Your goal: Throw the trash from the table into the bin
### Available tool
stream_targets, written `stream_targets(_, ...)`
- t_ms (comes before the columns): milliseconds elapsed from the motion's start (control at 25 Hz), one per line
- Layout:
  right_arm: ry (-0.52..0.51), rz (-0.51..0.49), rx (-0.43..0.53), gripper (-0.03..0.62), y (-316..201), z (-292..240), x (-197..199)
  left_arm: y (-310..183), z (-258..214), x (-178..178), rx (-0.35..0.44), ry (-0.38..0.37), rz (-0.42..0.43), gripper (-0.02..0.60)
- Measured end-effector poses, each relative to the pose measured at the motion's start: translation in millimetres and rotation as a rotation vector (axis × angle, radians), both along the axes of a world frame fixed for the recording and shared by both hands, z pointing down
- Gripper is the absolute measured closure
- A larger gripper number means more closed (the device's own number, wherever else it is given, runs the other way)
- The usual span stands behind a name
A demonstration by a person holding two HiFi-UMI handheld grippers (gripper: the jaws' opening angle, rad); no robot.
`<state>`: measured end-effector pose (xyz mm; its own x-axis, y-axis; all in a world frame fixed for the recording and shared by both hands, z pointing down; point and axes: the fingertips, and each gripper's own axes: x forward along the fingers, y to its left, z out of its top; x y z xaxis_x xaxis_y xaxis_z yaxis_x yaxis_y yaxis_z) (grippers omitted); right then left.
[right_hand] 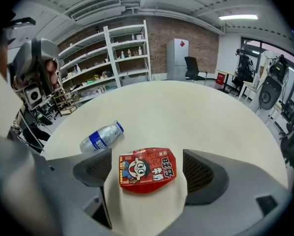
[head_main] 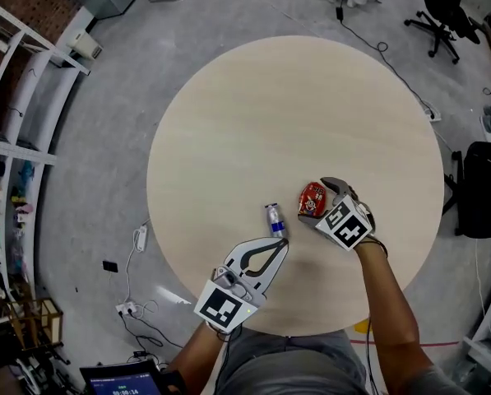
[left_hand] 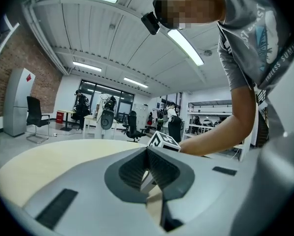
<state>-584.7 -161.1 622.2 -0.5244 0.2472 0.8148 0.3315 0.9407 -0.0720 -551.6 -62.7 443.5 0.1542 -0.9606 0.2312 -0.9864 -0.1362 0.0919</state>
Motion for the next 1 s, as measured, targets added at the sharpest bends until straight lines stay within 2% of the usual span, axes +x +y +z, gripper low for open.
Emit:
stream_targets(80, 0.016, -0.008, -0.006, 0.166, 0, 14, -2, 0, 8, -3, -0.012, 0.007, -0.009, 0.538)
stream_targets(240, 0.046, -0.026, -0.028, 0.166, 3, 34, -4, -5, 5, -13, 0.079, 0.152, -0.133, 0.538)
stream_targets(400, 0.035, -0.032, -0.040, 0.168, 6, 35, -6, -8, 5, -14, 0.089, 0.169, -0.145, 0.538)
stream_targets(480, 0.030, -0.024, -0.041, 0.168, 5, 33, -6, -9, 5, -11, 0.083, 0.162, -0.133, 0.538)
stream_targets(600, 0.009, 0.004, -0.048, 0.168, 4, 26, -5, -8, 8, -6, 0.043, 0.097, -0.074, 0.538)
stream_targets(720, -0.016, 0.025, -0.049, 0.168, 5, 13, 0, -9, -6, -4, 0.089, 0.133, -0.103, 0.538)
stream_targets(800, -0.036, 0.043, -0.054, 0.168, 6, 0, 7, -9, -14, 2, 0.100, 0.124, -0.098, 0.538)
stream_targets(1000, -0.096, 0.093, -0.046, 0.168, -3, -55, 37, -13, -29, 33, 0.016, 0.014, -0.005, 0.538)
